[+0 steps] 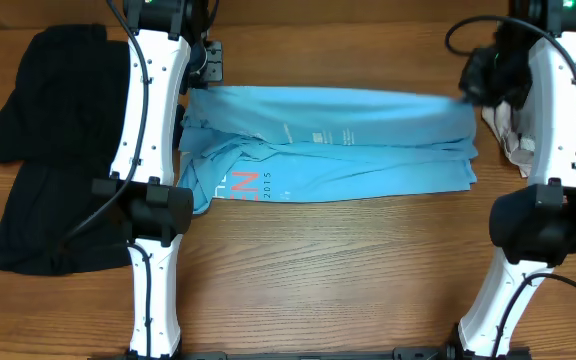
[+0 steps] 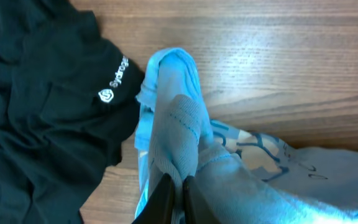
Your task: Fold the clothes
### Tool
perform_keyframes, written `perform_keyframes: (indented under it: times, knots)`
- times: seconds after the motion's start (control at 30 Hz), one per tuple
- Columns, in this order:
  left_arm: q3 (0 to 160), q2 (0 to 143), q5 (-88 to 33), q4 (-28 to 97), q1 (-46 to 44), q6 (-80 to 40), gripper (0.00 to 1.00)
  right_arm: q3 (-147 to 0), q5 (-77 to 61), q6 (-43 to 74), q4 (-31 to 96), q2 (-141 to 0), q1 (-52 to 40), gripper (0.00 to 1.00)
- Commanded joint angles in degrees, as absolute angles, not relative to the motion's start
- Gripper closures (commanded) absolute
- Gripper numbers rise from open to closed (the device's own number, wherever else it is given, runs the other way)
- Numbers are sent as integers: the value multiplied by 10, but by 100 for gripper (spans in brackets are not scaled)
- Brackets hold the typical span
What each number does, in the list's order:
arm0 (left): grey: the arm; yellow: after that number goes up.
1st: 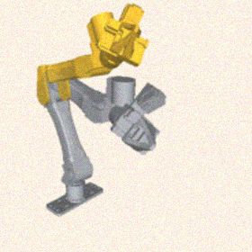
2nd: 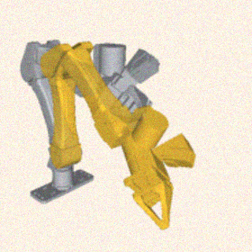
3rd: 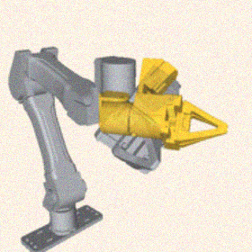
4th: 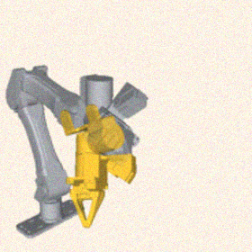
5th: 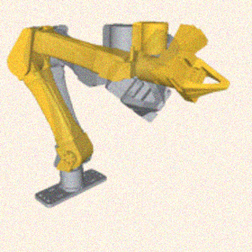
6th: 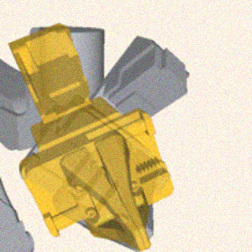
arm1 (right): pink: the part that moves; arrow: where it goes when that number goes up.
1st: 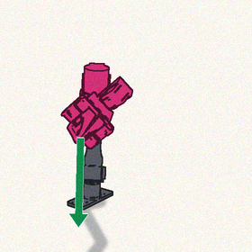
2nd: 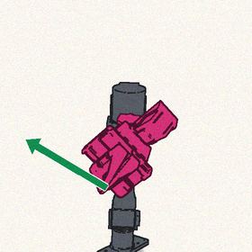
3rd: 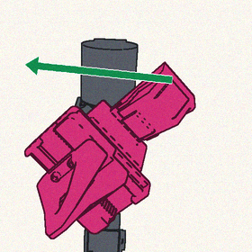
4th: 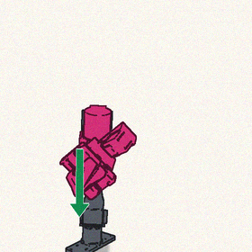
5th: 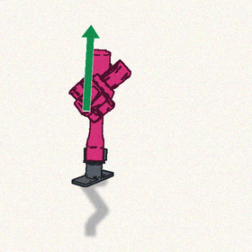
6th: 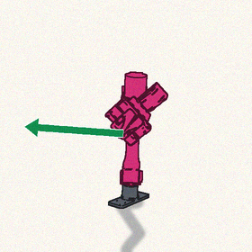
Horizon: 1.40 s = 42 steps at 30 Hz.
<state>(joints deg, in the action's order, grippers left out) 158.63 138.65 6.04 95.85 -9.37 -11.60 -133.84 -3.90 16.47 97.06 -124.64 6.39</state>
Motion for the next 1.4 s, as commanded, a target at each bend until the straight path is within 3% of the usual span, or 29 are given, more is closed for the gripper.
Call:
perform_keyframes:
  times: [0.0, 0.27, 0.57, 1.1, 1.17, 1.23, 1.3, 1.37]
  knots:
    - [1593, 1376, 66, 968, -90, -103, 96, -1235, -7, 175, 950, -1261, 69, 96]
    - [1508, 1376, 51, 968, -91, -103, 96, -1136, -7, 180, 888, -1261, 80, 96]
    - [1371, 1376, 30, 968, -105, -88, 96, -1135, -8, 176, 836, -1261, 100, 96]
    - [1272, 1376, 53, 968, -127, -88, 96, -1135, -11, 164, 799, -1261, 103, 93]
    - [1256, 1376, 65, 965, -127, -90, 96, -1135, -11, 164, 800, -1261, 103, 87]
    - [1247, 1376, 66, 959, -127, -90, 94, -1135, -11, 164, 804, -1261, 103, 75]
    - [1246, 1376, 66, 953, -127, -90, 82, -1135, -11, 163, 814, -1261, 103, 57]
    - [1246, 1376, 66, 948, -127, -90, 71, -1135, -11, 162, 828, -1261, 103, 51]
